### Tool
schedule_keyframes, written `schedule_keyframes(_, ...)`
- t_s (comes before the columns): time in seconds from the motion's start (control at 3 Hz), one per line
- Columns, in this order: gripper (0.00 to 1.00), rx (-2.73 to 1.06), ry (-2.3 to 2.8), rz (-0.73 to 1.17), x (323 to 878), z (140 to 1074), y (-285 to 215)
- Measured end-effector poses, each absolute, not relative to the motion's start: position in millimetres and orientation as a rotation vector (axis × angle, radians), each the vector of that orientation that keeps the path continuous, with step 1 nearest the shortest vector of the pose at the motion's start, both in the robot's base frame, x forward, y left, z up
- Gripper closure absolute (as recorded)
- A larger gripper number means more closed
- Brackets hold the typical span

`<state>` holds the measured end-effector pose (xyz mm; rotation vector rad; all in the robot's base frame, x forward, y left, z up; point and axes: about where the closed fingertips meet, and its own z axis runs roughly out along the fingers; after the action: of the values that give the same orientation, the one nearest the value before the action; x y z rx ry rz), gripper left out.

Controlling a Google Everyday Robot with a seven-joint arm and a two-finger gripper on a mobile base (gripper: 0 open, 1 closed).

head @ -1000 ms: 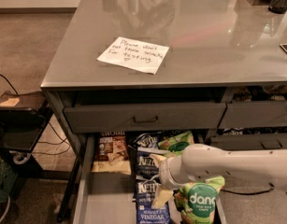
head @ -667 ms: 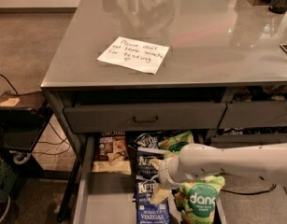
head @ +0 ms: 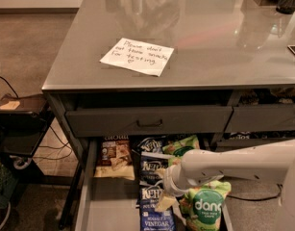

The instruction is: Pick blue chip bag from middle drawer and place on counter

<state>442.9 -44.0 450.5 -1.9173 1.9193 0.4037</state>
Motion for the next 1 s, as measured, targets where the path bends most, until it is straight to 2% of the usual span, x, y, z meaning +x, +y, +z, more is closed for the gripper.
schedule_keyframes(1.0, 0.22, -1.962, 1.971, 0.477, 434, 409, -38)
